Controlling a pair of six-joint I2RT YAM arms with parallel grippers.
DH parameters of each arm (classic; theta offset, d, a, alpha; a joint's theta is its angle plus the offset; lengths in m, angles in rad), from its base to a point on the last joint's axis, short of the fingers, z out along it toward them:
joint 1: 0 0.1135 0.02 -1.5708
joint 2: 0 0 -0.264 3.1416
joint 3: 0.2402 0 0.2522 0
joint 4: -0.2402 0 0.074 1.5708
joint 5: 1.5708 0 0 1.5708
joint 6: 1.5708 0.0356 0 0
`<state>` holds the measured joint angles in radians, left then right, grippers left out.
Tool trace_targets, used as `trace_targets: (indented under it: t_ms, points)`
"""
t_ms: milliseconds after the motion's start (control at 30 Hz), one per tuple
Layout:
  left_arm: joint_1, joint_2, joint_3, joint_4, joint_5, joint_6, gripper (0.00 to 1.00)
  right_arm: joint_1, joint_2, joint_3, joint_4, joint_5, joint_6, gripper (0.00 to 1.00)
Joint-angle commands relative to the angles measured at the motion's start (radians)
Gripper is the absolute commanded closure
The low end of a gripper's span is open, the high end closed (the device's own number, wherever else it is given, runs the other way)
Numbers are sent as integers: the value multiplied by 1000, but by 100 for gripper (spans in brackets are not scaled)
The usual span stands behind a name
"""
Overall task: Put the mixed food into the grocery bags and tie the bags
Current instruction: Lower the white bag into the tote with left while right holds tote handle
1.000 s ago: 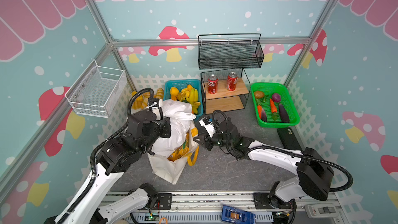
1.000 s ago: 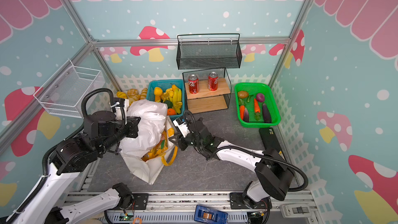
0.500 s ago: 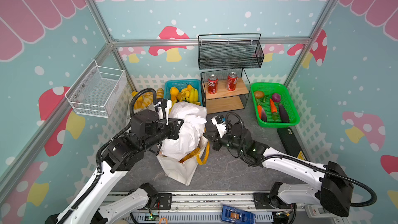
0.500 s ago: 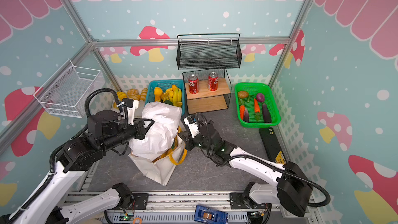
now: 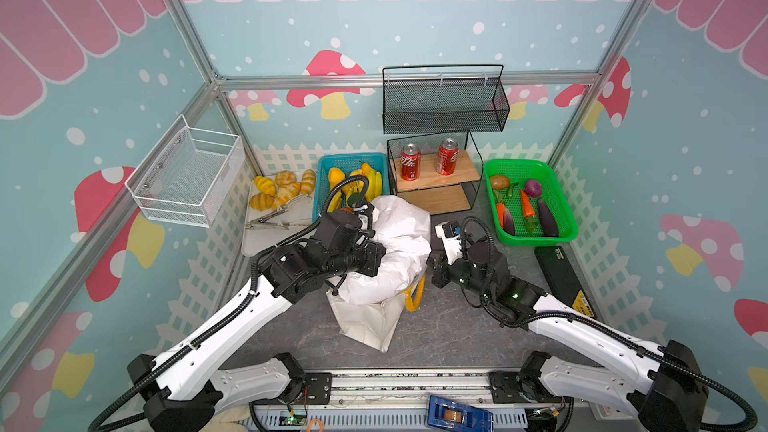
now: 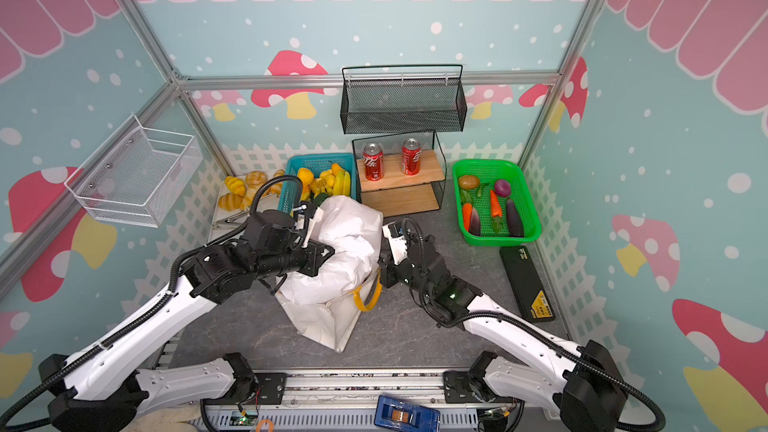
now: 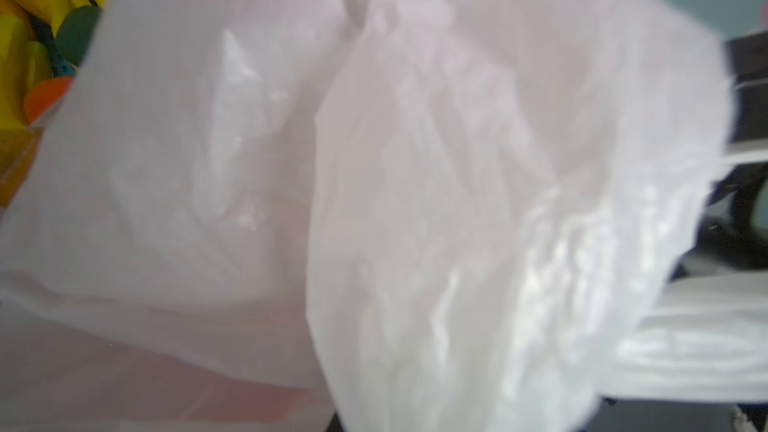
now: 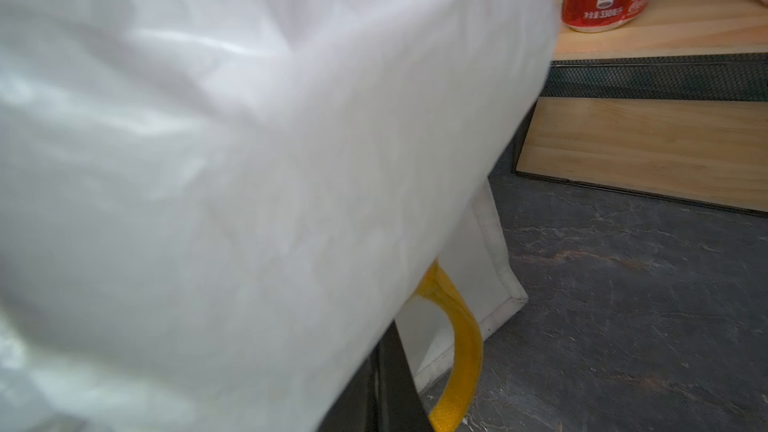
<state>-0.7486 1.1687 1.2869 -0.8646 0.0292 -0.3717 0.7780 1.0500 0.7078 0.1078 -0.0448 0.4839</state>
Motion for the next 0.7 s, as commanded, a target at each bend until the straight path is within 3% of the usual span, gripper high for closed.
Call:
trace_targets:
  t_ms: [0, 133, 400, 467, 600, 667]
  points:
    - [-6, 55, -27, -127, 10, 105, 100, -24, -51, -4, 83, 16, -25, 100]
    - [-5, 113, -71, -125, 12, 178, 100, -26, -62, -44, 153, 6, -27, 100]
    - [31, 66, -96, -24, 57, 253, 76, -33, -55, -66, 198, 12, -54, 100]
    - [30, 17, -91, 25, 77, 253, 67, -36, -48, -65, 196, 12, -59, 100]
    - [30, -109, -95, 142, 106, 250, 33, -39, -35, -61, 196, 9, -68, 100]
    - [31, -152, -85, 183, 104, 256, 26, -41, -32, -56, 195, 8, -74, 100]
